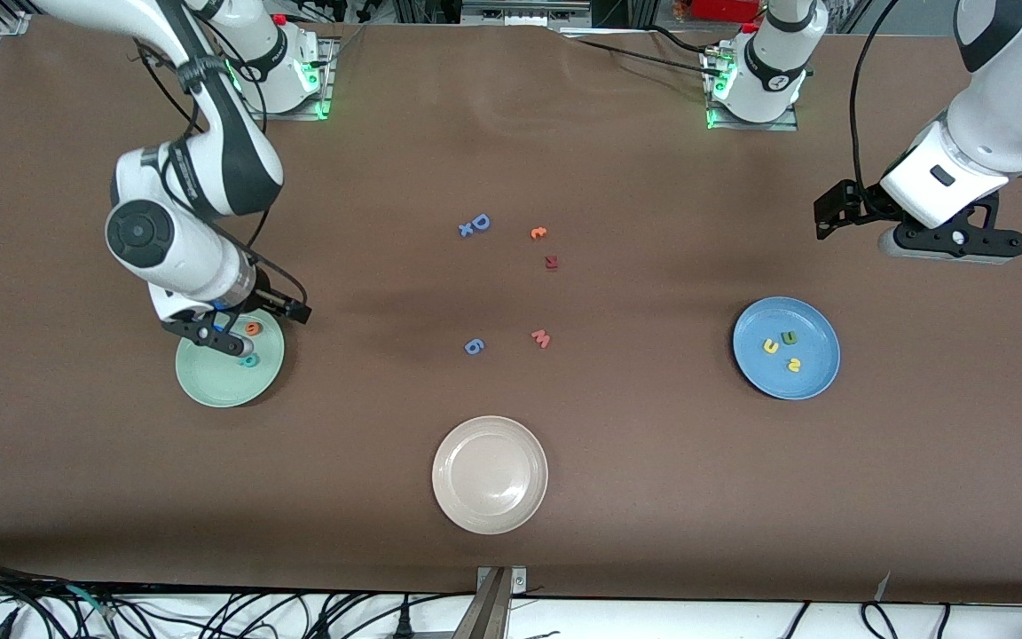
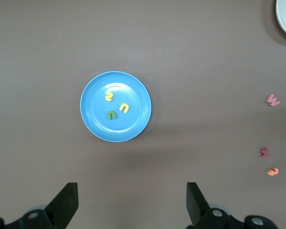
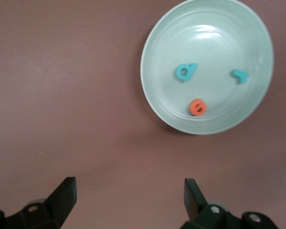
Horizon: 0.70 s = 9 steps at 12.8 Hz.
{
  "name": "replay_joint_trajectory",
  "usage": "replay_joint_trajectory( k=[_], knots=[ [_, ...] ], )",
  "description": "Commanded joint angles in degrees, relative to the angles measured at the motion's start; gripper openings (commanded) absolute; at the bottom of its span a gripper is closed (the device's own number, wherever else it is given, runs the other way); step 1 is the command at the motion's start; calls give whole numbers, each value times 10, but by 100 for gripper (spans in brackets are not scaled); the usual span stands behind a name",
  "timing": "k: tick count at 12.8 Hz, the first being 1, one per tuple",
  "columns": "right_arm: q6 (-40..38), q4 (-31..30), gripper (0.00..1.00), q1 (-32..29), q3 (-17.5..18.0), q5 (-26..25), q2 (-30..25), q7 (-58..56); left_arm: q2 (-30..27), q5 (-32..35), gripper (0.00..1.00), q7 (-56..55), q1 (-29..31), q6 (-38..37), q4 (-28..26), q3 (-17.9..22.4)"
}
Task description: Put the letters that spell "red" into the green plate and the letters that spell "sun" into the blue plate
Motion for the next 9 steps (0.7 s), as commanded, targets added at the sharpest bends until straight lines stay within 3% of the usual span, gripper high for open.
replay_joint_trajectory(
  k=[1, 3, 5, 9],
  knots=[
    [-61, -12, 100, -52, 32, 3, -72, -32, -11, 3, 100, 12, 0, -10, -1, 3],
    [-104, 6, 100, -69, 34, 5, -102, -95, -9, 3, 100, 12, 0, -11, 1, 2],
    [-170, 65, 100, -73, 29, 1, -105, -128, -9, 3, 100, 11, -1, -11, 2, 1],
    [-253, 128, 100, -72, -20, 7, -113, -197, -7, 3, 100, 11, -2, -11, 5, 1]
  ],
)
